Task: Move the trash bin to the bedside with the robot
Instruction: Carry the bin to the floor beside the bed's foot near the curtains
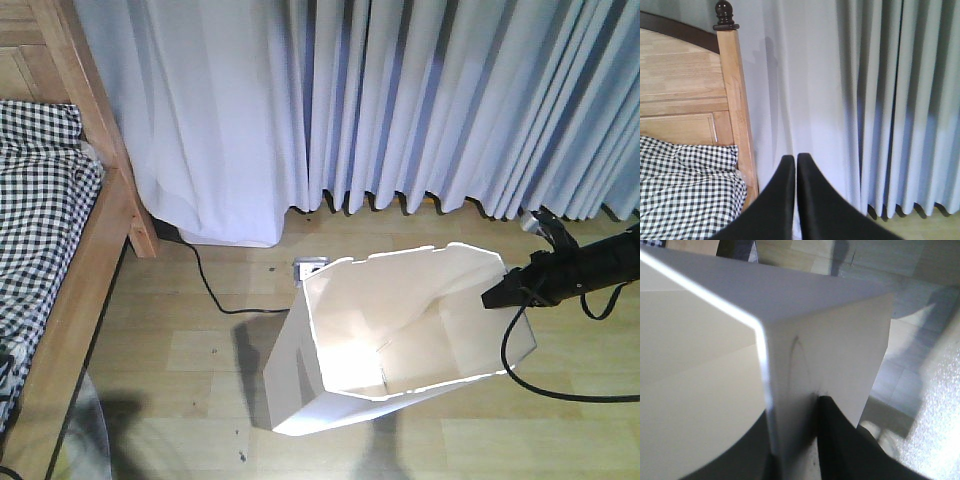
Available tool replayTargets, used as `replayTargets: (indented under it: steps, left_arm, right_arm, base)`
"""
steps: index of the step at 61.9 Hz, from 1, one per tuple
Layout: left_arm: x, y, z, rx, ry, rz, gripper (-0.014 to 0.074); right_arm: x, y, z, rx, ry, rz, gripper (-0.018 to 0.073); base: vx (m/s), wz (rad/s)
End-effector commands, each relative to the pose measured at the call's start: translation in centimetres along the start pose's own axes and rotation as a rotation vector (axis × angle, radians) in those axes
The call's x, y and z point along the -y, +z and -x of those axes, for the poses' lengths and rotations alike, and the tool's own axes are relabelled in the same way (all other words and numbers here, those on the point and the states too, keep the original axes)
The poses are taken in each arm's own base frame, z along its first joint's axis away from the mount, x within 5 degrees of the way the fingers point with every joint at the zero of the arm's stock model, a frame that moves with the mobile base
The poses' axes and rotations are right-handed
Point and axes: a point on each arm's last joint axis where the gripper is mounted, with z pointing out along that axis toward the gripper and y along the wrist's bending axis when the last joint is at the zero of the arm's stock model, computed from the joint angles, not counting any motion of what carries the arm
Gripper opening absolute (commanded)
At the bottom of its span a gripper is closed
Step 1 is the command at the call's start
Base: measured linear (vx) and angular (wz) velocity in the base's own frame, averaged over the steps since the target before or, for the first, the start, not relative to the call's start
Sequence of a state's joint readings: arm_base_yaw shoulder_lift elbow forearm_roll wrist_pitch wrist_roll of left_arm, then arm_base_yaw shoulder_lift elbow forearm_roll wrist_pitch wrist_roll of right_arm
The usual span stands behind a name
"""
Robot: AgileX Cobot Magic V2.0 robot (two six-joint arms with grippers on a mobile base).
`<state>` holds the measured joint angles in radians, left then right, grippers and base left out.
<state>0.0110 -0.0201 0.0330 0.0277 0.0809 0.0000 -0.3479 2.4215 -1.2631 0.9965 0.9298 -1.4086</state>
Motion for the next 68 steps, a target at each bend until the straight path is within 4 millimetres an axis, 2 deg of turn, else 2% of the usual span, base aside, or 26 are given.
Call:
replayTargets:
  steps: [1,68]
  left_arm:
    - [0.05,-0.03,0.33,0.071,-0.023,-0.007,-0.0006]
    - [0.05,-0.03,0.33,0.071,-0.023,-0.007,-0.0006]
  right_arm:
    - [-3.53,-2.73,2.47,0.118,0.008,0.215,-0.0004]
    - [-3.53,-2.73,2.47,0.118,0.006,0.215,-0.0004]
  base:
    - [0.14,0.07]
    - [0.17,0.0]
